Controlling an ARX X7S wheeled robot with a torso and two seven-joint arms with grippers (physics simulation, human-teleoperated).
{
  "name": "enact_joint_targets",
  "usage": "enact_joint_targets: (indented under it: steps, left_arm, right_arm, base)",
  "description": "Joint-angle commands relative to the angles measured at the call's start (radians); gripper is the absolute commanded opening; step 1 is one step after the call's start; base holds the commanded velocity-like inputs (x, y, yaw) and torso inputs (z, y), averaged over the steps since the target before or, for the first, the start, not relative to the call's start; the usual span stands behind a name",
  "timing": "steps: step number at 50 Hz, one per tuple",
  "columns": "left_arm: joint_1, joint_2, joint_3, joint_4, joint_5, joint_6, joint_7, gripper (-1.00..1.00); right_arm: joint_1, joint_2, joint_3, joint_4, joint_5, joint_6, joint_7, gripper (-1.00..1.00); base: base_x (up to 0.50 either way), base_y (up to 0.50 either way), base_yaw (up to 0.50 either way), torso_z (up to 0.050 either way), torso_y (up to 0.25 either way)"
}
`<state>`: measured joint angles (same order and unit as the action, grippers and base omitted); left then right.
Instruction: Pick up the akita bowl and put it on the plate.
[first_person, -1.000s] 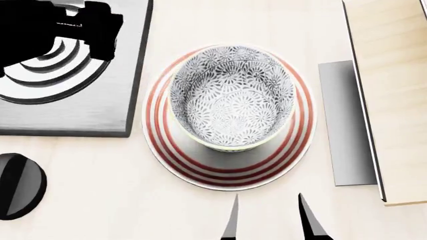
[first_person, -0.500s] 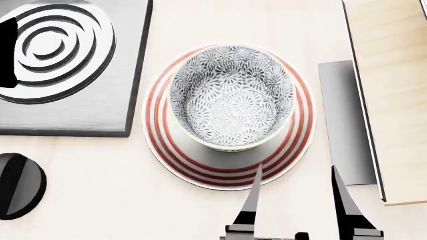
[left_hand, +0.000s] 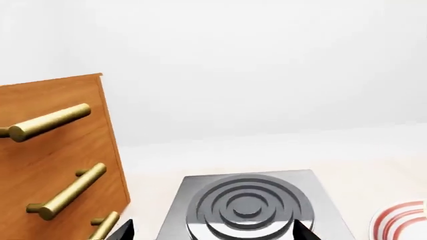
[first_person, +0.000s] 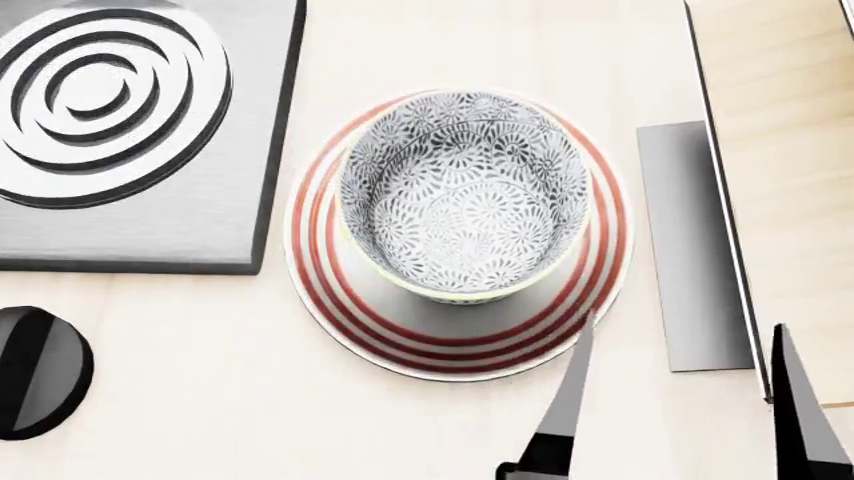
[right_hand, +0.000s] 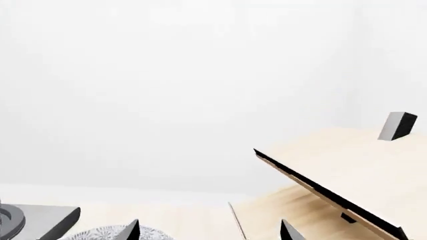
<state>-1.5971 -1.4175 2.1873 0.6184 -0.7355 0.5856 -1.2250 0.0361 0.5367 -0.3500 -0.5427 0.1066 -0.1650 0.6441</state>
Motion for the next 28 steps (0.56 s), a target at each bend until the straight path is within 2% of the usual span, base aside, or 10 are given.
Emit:
enact_joint_targets:
  steps: [1,5,14,18,21,25,28]
  left_arm:
    - [0.116,-0.091,0.052,0.128,0.382,0.033,-0.246,1.00]
    - [0.134,-0.089,0.062,0.148,0.438,0.020,-0.273,1.00]
    - [0.181,0.063,0.054,0.041,0.388,0.041,-0.312,1.00]
    - [0.200,0.077,0.039,0.029,0.404,0.050,-0.324,1.00]
    - [0.246,0.076,0.000,0.033,0.457,0.046,-0.341,1.00]
    - [0.354,0.097,-0.114,0.025,0.452,-0.014,-0.343,1.00]
    - [0.381,0.106,-0.142,0.011,0.450,-0.004,-0.336,1.00]
  right_arm:
    - [-0.107,0.050,0.040,-0.134,-0.049,-0.040,0.043,1.00]
    - [-0.137,0.056,0.043,-0.152,-0.071,-0.065,0.051,1.00]
    - [-0.149,0.057,0.040,-0.123,-0.071,-0.101,0.051,1.00]
    - [-0.148,0.052,0.027,-0.102,-0.077,-0.111,0.045,1.00]
    - [-0.152,0.049,0.015,-0.085,-0.084,-0.129,0.040,1.00]
    - [-0.139,0.041,0.003,-0.060,-0.079,-0.131,0.033,1.00]
    - [-0.130,0.035,-0.002,-0.045,-0.077,-0.130,0.031,1.00]
  base:
    - [0.00,0.00,0.00,0.000,0.000]
    - [0.00,0.00,0.00,0.000,0.000]
    - [0.00,0.00,0.00,0.000,0.000]
    - [0.00,0.00,0.00,0.000,0.000]
    - [0.00,0.00,0.00,0.000,0.000]
    - [0.00,0.00,0.00,0.000,0.000]
    - [0.00,0.00,0.00,0.000,0.000]
